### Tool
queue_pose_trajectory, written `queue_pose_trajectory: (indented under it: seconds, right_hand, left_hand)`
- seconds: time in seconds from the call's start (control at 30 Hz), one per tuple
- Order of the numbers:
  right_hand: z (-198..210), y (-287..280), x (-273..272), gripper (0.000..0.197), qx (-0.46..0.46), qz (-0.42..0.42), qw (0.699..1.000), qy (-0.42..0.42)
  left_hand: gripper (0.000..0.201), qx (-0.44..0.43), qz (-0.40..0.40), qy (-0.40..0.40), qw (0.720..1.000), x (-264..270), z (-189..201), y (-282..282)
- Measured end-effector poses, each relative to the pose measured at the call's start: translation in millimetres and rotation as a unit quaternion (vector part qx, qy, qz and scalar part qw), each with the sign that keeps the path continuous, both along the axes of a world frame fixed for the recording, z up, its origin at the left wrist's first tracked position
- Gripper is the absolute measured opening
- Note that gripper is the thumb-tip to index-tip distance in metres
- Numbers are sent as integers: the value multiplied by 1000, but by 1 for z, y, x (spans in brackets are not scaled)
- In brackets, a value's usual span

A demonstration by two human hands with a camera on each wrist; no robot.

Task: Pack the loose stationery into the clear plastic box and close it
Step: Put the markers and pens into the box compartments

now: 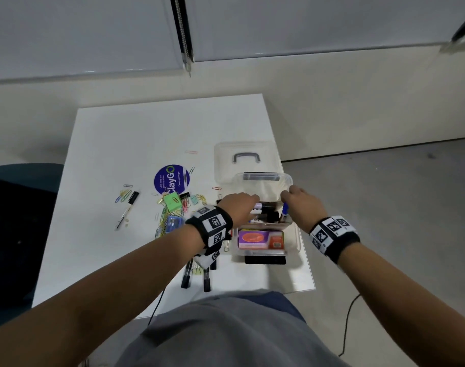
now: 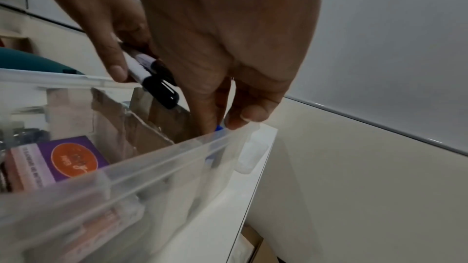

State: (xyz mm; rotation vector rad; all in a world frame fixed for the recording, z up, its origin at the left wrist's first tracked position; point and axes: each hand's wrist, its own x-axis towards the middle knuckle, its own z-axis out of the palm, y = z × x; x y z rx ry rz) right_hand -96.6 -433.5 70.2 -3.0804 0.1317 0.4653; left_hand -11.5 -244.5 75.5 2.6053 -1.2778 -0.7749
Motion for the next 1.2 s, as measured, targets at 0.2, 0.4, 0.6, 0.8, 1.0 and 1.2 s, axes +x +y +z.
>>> queue_pose_trajectory:
  seconds: [0.2, 0.4, 0.6, 0.8, 1.0, 1.2]
  right_hand:
    - [1, 0, 0, 20, 8, 24, 999, 23]
    - [23, -19, 7, 19, 79, -47, 996, 24]
    - [56, -29, 15, 14, 141, -108, 983, -38]
    - [22, 4, 9, 13, 251, -150, 956, -9]
    - [-20, 38, -7, 11, 90, -132, 987, 8]
    - [11, 110, 22, 14, 235, -118, 960, -98]
  left_hand:
    - [21, 96, -34, -14, 995, -4, -8, -36]
    - [25, 78, -42, 14, 996, -7, -15, -47]
    - [30, -69, -10, 18, 997, 0, -12, -29]
    - [44, -71, 181, -35, 980, 12, -25, 17]
    - [31, -108, 278, 142, 944, 14, -32, 25]
    - [10, -86, 378, 116, 914, 52, -60, 113]
